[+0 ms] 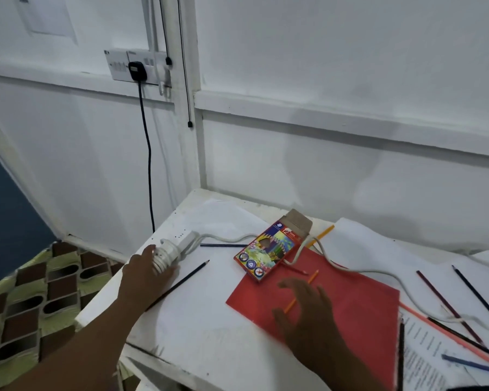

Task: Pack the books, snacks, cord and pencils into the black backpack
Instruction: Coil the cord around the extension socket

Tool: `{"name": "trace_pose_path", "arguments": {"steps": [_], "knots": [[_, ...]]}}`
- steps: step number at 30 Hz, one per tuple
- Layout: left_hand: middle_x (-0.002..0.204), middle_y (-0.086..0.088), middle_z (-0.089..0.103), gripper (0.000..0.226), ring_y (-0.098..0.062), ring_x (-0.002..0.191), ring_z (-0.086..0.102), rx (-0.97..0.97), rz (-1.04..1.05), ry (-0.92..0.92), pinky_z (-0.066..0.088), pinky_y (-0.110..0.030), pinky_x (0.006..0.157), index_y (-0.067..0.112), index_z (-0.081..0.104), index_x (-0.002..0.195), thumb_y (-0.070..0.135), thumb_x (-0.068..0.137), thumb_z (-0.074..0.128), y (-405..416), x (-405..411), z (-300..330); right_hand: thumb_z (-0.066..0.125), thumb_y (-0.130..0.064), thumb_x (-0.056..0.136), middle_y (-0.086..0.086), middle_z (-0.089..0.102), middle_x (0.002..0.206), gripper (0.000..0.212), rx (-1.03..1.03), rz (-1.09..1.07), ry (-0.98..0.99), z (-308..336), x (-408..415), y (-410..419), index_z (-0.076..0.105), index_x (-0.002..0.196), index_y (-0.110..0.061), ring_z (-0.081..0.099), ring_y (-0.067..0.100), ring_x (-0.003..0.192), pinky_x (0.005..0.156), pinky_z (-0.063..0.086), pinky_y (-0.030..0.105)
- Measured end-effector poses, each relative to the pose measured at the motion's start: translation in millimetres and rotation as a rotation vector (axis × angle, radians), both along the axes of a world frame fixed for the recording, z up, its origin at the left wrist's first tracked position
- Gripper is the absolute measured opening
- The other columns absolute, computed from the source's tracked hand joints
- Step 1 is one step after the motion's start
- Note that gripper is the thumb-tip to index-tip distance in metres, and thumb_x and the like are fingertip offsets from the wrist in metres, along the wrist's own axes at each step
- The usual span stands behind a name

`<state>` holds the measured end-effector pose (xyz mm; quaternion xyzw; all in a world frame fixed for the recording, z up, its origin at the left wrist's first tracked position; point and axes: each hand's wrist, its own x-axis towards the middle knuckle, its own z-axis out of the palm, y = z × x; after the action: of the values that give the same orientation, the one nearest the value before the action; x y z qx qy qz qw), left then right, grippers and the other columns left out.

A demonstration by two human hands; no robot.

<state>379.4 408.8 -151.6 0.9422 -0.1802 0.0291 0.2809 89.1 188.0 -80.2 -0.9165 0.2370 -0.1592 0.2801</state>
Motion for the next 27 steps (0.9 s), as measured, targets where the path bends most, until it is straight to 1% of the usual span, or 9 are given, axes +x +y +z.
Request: {"name": "trace_pose_path", "arguments": {"steps": [5,8,10,12,16,20,22,24,27], "knots": [[0.084,0.002,0.064,0.052,-0.02,0.073,0.062,-0.259,-0.1,-0.024,0.053,-0.042,0.066,0.021,0.056,0.113,0.056,0.076,0.065,9,-8,33,0.059,-0.041,0.071,-0.023,0.054,0.118,0.041,0.01,-0.027,-0.021,-11,12,-10,0.048,0.11,-0.044,0.05,0.001,0.119,0.116,0.025,0.045],[0.099,0.0,0.063,0.056,-0.023,0.089,0.061,-0.37,-0.13,-0.039,0.051,-0.043,0.076,0.022,0.054,0.124,0.053,0.08,0.067,4,-21,58,0.061,-0.033,0.072,-0.008,0.06,0.123,0.046,0.007,0.004,-0.057,-14,29,-19,0.058,0.118,-0.028,0.054,0.013,0.12,0.108,0.04,0.038],[0.109,-0.001,0.062,0.056,-0.023,0.098,0.06,-0.405,-0.13,-0.049,0.05,-0.042,0.084,0.023,0.053,0.131,0.041,0.082,0.074,-2,-34,73,0.062,-0.03,0.077,-0.002,0.053,0.134,0.052,0.054,0.048,0.031,-12,47,-23,0.055,0.128,-0.023,0.047,0.016,0.128,0.107,0.038,0.029],[0.115,0.0,0.063,0.057,-0.022,0.104,0.06,-0.428,-0.125,-0.071,0.05,-0.042,0.089,0.023,0.053,0.133,0.028,0.082,0.078,-10,-47,86,0.068,-0.037,0.081,0.001,0.044,0.144,0.063,0.029,0.049,0.103,-14,67,-26,0.047,0.139,-0.023,0.044,0.02,0.133,0.106,0.041,0.032],[0.116,0.005,0.065,0.055,-0.016,0.104,0.062,-0.472,-0.128,-0.099,0.052,-0.037,0.087,0.026,0.054,0.131,0.021,0.082,0.079,-26,-76,99,0.068,-0.053,0.081,0.007,0.015,0.161,0.086,-0.056,0.049,0.258,-24,94,-32,0.025,0.152,-0.032,0.046,0.027,0.133,0.102,0.047,0.037],[0.12,0.008,0.065,0.055,-0.016,0.108,0.062,-0.467,-0.098,-0.075,0.055,-0.045,0.089,0.029,0.053,0.132,0.027,0.083,0.078,-31,-87,98,0.069,-0.049,0.084,0.005,0.006,0.163,0.076,-0.136,0.057,0.301,-35,107,-40,0.031,0.149,-0.034,0.051,0.03,0.127,0.098,0.05,0.039],[0.118,0.009,0.065,0.053,-0.017,0.106,0.063,-0.469,-0.094,-0.07,0.054,-0.047,0.088,0.028,0.054,0.131,0.026,0.083,0.077,-31,-88,98,0.064,-0.038,0.09,0.004,0.01,0.163,0.057,-0.153,0.057,0.269,-41,109,-45,0.043,0.142,-0.029,0.056,0.028,0.121,0.095,0.052,0.038],[0.116,0.014,0.065,0.051,-0.014,0.105,0.062,-0.487,-0.074,-0.073,0.054,-0.045,0.088,0.032,0.055,0.128,0.022,0.083,0.078,-31,-92,99,0.059,-0.029,0.094,0.004,0.033,0.155,0.039,-0.151,0.055,0.146,-43,105,-47,0.056,0.132,-0.021,0.062,0.026,0.113,0.092,0.052,0.038],[0.116,0.02,0.063,0.053,-0.01,0.106,0.06,-0.507,-0.044,-0.073,0.053,-0.043,0.089,0.035,0.053,0.128,0.02,0.083,0.078,-30,-94,97,0.069,-0.015,0.087,0.003,0.065,0.122,0.022,-0.143,0.024,-0.133,-45,91,-46,0.072,0.109,-0.011,0.067,0.024,0.103,0.09,0.055,0.032]]}}
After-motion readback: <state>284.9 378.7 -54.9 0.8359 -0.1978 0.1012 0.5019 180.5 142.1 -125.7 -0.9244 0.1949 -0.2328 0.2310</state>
